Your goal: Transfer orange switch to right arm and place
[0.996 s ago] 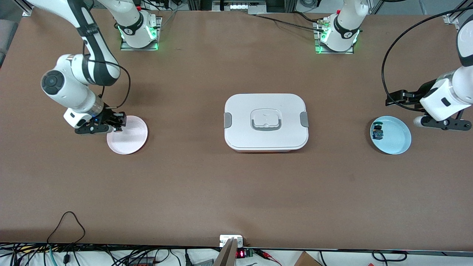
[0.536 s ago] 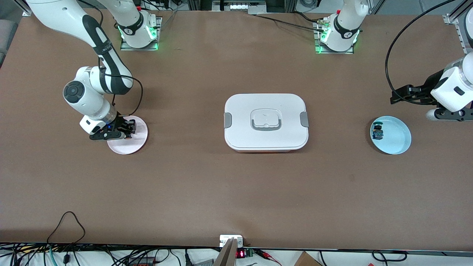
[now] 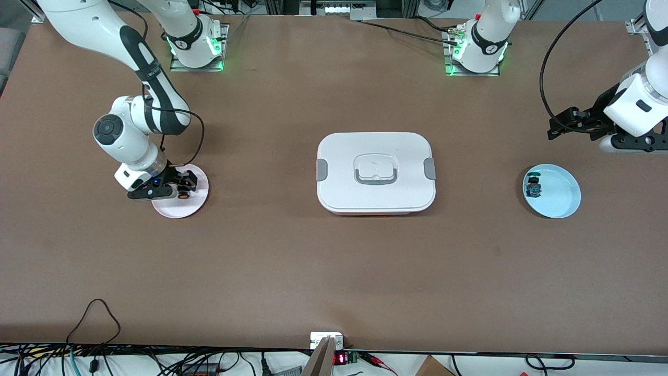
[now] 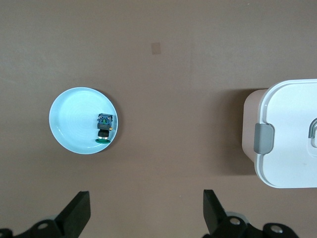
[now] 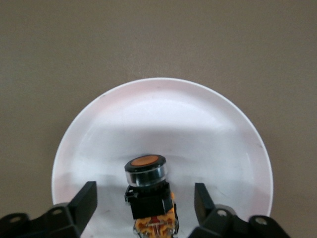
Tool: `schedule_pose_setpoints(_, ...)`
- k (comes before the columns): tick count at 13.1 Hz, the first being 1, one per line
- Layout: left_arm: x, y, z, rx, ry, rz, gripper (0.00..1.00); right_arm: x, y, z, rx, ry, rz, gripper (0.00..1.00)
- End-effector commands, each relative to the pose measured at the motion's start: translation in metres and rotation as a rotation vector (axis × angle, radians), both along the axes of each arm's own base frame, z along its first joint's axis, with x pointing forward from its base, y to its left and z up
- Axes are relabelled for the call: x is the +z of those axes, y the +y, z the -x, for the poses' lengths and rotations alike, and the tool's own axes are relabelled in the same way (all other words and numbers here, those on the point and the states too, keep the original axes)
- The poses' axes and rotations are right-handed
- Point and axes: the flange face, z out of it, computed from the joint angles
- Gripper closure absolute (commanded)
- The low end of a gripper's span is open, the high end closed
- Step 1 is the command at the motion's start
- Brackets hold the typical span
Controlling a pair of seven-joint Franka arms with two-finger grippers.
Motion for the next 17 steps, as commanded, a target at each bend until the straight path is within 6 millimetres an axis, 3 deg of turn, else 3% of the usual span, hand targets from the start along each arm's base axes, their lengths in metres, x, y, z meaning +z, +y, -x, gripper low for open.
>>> schedule_pose_setpoints(1, 0.025, 0.011, -0.003, 0.021, 0.008, -0.029, 0.0, 0.075, 0.008, 0.003, -0.003, -0.01, -0.006, 0.0)
schedule_pose_setpoints(8, 0.04, 0.003, -0.004, 0.011, -0.025, -0.019, 0.0, 0.312, 0.01, 0.022, 0.034, 0.093, -0.013, 0.0)
schedule_pose_setpoints(10, 0.041, 0.005, -0.005, 0.009, -0.029, -0.022, 0.0, 0.361, 0.009, 0.026, 0.031, 0.094, -0.014, 0.0)
schedule_pose_setpoints(12, 0.042, 0.004, -0.004, 0.011, -0.032, -0.02, 0.0, 0.376, 0.01, 0.025, 0.033, 0.087, -0.015, 0.0)
schedule_pose_setpoints(14, 0.044, 0.006, -0.003, 0.014, -0.035, -0.02, 0.0, 0.376, 0.01, 0.024, 0.033, 0.085, -0.015, 0.0)
schedule_pose_setpoints(17, 0.052, 0.005, -0.004, 0.008, -0.052, -0.029, 0.0, 0.385, 0.006, 0.001, 0.015, 0.06, -0.021, 0.0)
